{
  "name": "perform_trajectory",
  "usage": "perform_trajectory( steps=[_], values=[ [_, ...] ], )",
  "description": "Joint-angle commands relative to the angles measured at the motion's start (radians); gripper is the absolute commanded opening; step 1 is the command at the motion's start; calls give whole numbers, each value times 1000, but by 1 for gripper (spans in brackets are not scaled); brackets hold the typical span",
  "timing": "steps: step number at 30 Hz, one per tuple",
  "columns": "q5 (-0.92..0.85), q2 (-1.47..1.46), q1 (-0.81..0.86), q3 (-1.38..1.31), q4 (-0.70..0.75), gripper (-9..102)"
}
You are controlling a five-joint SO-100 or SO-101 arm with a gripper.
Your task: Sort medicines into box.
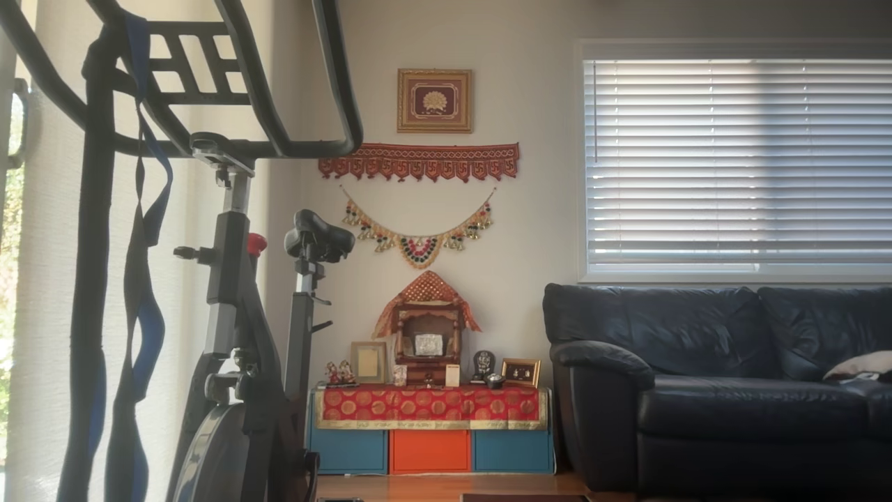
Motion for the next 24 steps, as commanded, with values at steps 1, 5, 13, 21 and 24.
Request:
perform_trajectory(
  steps=[1, 5, 13, 21, 24],
  values=[
    [-12, 98, 6, -89, -34, 1],
    [-21, 89, 8, -87, -52, 1],
    [-38, 98, 15, -51, -135, 1],
    [-38, 120, 15, -17, -181, 1],
    [-44, 106, 14, -20, -184, 1]
  ],
)
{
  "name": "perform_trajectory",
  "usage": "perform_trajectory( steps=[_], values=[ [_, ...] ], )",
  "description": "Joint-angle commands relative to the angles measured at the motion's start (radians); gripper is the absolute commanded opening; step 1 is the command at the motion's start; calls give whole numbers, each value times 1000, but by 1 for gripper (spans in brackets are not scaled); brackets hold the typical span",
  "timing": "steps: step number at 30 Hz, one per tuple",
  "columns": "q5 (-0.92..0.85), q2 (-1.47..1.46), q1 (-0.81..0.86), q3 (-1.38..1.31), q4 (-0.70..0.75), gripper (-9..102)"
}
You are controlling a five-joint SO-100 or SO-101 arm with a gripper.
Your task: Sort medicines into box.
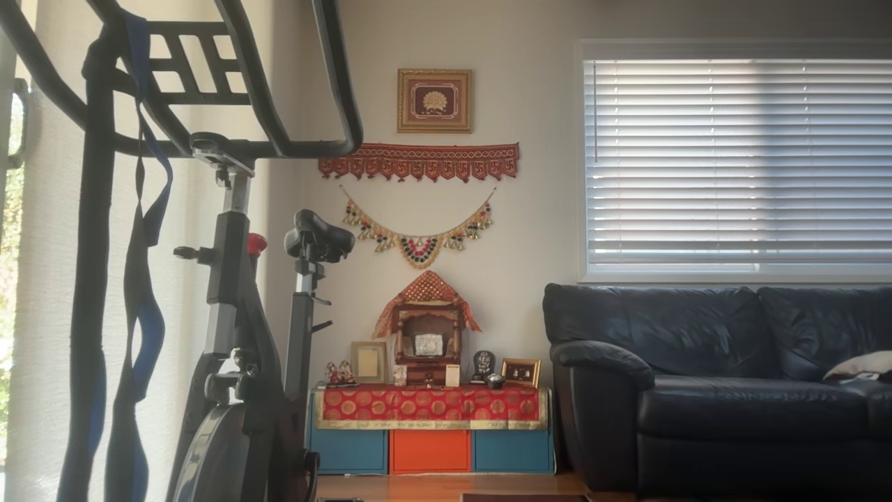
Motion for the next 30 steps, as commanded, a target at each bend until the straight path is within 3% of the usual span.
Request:
perform_trajectory(
  steps=[1, 30],
  values=[
    [-15, 98, 3, -26, -23, 1],
    [-54, 21, 14, -118, 51, 9]
  ],
)
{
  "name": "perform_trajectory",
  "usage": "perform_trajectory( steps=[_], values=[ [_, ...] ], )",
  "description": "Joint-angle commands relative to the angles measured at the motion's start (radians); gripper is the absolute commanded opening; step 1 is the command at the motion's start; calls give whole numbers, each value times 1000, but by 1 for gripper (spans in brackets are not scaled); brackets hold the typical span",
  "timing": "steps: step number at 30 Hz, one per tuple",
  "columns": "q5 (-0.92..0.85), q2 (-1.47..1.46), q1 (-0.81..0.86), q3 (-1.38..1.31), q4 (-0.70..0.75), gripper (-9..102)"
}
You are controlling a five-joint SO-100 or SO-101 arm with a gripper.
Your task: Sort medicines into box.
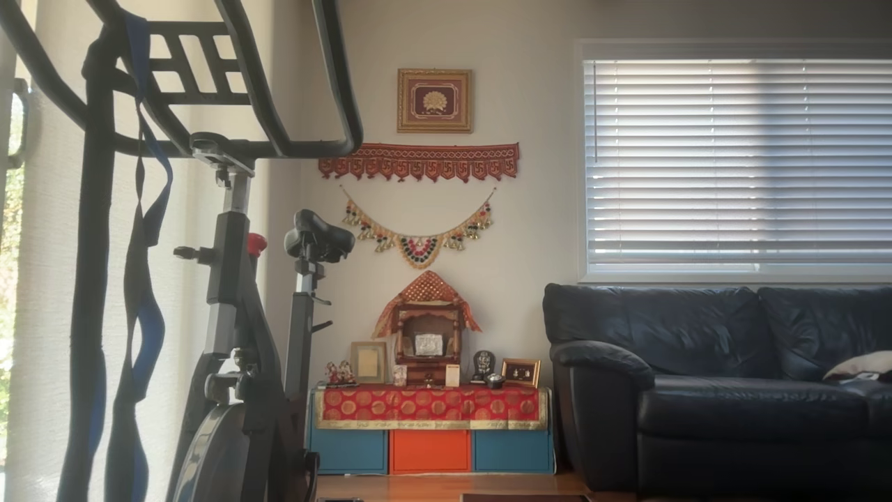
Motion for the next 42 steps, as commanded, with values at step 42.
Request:
perform_trajectory(
  steps=[42],
  values=[
    [-18, 382, -201, 40, 210, 2]
  ],
)
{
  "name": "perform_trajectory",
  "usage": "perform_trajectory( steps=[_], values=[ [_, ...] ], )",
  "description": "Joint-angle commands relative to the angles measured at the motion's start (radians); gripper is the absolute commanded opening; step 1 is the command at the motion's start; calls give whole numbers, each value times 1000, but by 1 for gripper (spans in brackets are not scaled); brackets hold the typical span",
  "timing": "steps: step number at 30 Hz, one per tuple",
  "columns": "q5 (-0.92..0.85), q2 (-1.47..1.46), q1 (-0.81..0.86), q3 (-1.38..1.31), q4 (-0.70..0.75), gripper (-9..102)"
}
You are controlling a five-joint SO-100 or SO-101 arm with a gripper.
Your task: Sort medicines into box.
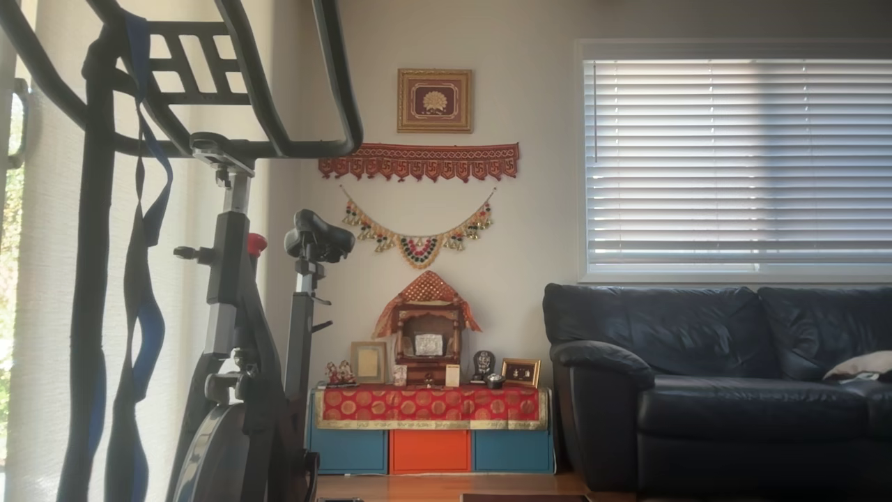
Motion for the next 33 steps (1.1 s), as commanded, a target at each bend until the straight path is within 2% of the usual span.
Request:
perform_trajectory(
  steps=[1, 6, 15, 28, 33],
  values=[
    [9, 249, -61, 34, 5, 2],
    [6, 267, -209, 58, 130, 1],
    [5, 170, -337, 121, 150, 1],
    [6, 104, -407, 233, 49, 3],
    [12, 144, -426, 318, -31, 8]
  ],
)
